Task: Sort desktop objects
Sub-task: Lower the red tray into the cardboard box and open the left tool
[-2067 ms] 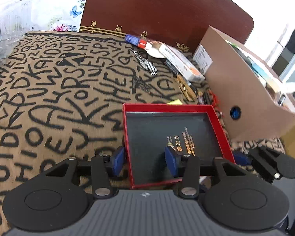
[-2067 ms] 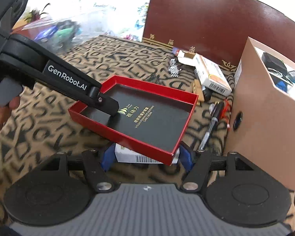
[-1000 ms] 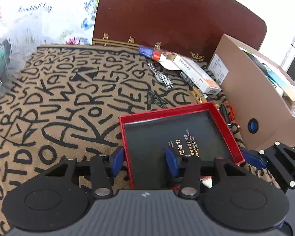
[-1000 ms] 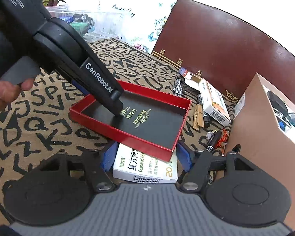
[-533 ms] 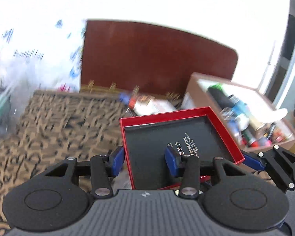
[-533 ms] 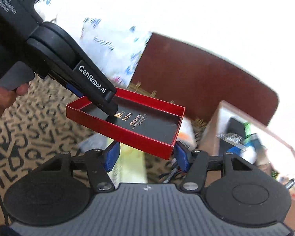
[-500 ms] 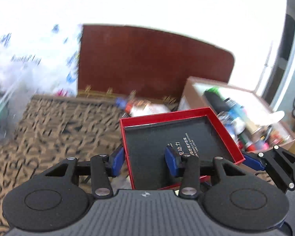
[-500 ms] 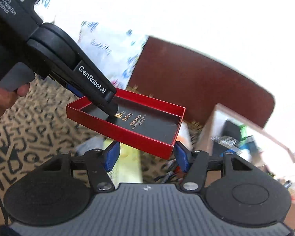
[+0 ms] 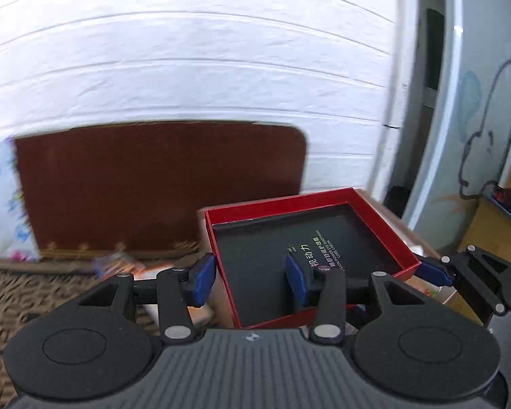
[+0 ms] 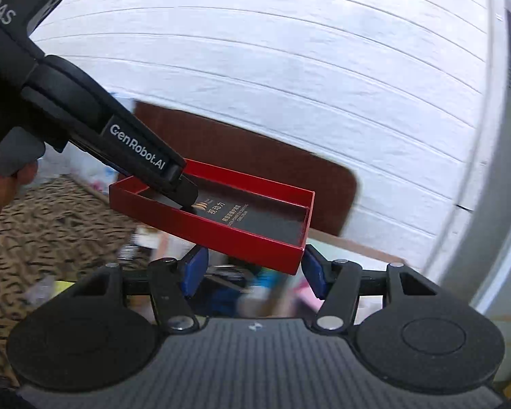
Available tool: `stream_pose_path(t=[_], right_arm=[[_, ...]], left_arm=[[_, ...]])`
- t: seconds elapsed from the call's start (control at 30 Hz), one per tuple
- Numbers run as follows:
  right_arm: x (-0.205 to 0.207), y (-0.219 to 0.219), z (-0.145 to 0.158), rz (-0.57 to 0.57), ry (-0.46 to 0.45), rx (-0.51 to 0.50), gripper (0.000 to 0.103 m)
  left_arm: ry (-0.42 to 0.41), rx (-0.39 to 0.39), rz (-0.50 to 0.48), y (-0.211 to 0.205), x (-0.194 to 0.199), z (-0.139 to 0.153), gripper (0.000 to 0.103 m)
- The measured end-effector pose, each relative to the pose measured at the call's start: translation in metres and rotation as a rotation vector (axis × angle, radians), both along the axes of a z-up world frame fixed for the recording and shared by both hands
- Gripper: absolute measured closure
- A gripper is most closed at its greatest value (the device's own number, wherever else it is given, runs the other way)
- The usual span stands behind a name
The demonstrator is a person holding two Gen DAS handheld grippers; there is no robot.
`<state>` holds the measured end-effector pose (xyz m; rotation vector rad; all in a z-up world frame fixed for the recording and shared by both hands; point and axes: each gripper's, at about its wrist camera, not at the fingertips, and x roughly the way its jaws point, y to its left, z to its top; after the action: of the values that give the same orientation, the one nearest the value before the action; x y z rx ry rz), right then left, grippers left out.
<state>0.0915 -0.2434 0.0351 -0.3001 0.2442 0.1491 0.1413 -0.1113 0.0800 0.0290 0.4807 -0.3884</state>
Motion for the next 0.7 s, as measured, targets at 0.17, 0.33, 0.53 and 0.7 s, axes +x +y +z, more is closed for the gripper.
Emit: stream_pose_path(t=[0.17,0.33,0.53,0.7], right_arm=[[0.029,-0.049,0.003,-0.046,0.012,0.007,0.044],[0.058,-0.087,-0.007,-0.067,0.068,0.030,0.044],[0.091,-0.116,-0.018,-0.093,0.140,0.025,0.044],[0.117,-0.129,-0.034,-0.107,0.235,0.031,0.044]], left_arm=[[0.008,0.014,-0.036,-0.048,0.029,0.000,0.055],[0.041,0.014,-0.064,-0.087,0.063,-0.010,0.055],[0.107,0.007,-0.081,-0.118,0.101,-0.028,0.055],[0.184,0.008,-0.076,-0.130,0.126,-0.048,0.055]])
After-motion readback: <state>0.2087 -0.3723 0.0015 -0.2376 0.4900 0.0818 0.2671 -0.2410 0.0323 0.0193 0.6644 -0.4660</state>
